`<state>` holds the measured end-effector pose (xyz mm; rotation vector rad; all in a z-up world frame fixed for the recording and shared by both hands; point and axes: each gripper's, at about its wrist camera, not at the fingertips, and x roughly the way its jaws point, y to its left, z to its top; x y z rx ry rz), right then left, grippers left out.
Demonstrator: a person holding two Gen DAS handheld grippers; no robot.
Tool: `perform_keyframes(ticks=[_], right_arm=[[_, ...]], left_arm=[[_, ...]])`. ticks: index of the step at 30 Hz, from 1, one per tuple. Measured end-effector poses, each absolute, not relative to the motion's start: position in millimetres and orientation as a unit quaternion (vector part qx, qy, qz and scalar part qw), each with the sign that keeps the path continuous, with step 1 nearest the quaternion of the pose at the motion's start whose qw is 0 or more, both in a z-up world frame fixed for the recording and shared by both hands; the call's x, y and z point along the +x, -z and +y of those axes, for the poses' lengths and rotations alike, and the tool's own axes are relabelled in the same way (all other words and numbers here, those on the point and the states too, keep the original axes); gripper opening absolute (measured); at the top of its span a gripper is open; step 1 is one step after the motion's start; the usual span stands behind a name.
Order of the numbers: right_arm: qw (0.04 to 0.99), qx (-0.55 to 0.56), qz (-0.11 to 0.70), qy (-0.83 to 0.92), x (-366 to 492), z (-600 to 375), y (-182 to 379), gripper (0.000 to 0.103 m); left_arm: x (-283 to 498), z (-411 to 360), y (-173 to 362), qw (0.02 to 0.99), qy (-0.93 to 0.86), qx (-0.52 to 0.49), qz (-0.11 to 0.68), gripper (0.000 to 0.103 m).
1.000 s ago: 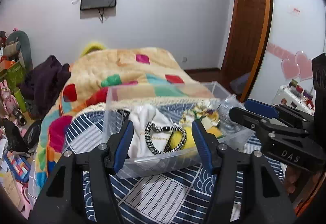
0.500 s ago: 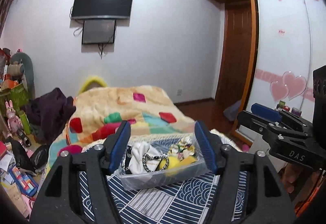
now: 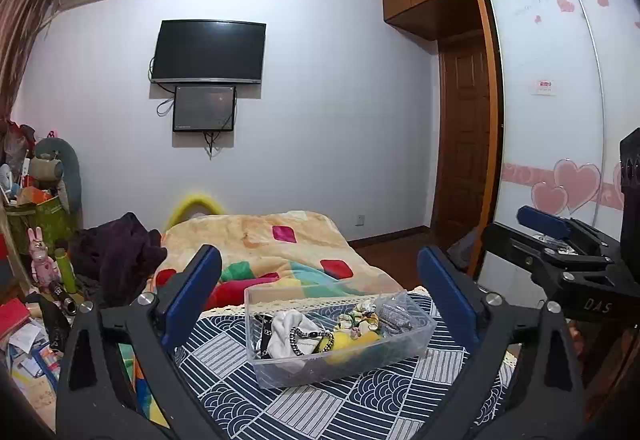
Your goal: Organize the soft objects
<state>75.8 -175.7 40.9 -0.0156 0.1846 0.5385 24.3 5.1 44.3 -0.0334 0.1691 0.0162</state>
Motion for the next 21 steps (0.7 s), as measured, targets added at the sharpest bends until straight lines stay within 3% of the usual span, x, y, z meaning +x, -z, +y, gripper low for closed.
perform_keyframes(ticks=[2, 4, 21], right_arm=[[0.962, -0.007, 0.086, -0.261, 73.8, -176.3, -40.6, 0.100], [0.963, -0.003, 0.080, -0.255, 71.2, -177.3, -40.8, 0.103], [0.964, 0.007, 0.082, -0.253, 66.4, -183.1, -36.0, 0.103]], left_arm=[[23.7, 4.8, -44.2, 0.996, -0.011, -0.014, 0.084, 0.102], [22.9, 4.5, -44.0, 0.996, -0.013, -0.014, 0.086, 0.103], [21.7, 6.5, -41.4, 0.996, -0.014, -0.020, 0.090, 0.103]])
